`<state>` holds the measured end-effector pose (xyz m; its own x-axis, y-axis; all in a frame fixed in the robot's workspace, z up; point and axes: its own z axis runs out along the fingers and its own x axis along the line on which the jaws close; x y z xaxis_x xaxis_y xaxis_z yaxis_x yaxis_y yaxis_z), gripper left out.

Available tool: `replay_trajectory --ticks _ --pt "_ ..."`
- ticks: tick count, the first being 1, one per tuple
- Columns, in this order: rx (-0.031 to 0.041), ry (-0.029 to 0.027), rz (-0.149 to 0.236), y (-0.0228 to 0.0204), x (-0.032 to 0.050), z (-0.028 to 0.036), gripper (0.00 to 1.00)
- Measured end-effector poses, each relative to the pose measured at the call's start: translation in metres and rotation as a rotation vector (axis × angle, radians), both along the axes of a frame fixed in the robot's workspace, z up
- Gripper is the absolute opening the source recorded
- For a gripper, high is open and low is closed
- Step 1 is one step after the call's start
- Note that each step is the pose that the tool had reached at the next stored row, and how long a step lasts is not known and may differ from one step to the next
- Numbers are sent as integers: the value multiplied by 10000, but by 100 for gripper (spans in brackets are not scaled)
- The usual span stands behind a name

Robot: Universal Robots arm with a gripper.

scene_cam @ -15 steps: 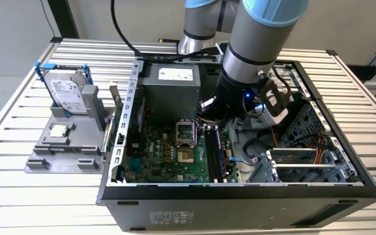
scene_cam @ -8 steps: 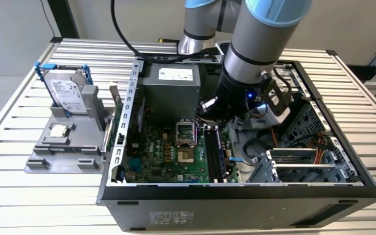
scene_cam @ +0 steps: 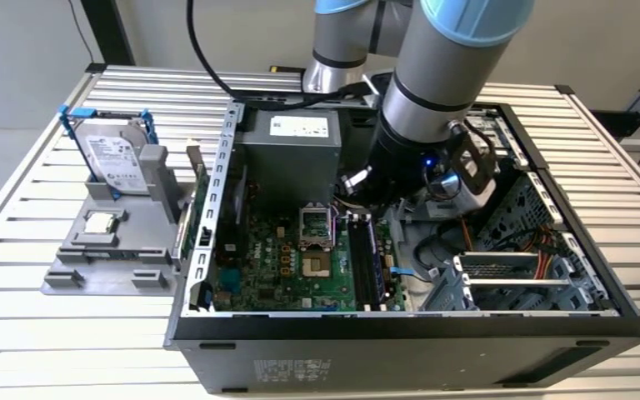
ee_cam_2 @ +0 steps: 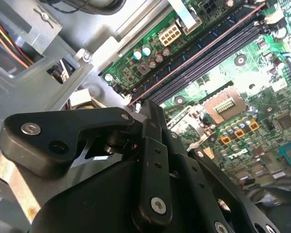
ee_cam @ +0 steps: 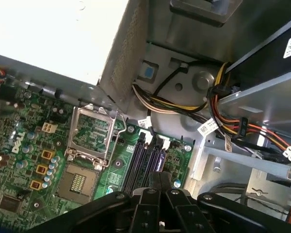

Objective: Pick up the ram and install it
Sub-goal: 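Press down the ram until it locks into place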

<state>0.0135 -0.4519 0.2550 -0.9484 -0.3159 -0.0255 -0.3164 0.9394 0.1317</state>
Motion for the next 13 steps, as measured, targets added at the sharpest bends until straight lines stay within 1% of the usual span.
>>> replay_trajectory --ticks 7,11,13 --pt "2 -14 1213 0 0 0 0" --pt "2 -24 1665 -5 4 5 0" --pt "3 -25 1816 -11 14 6 0"
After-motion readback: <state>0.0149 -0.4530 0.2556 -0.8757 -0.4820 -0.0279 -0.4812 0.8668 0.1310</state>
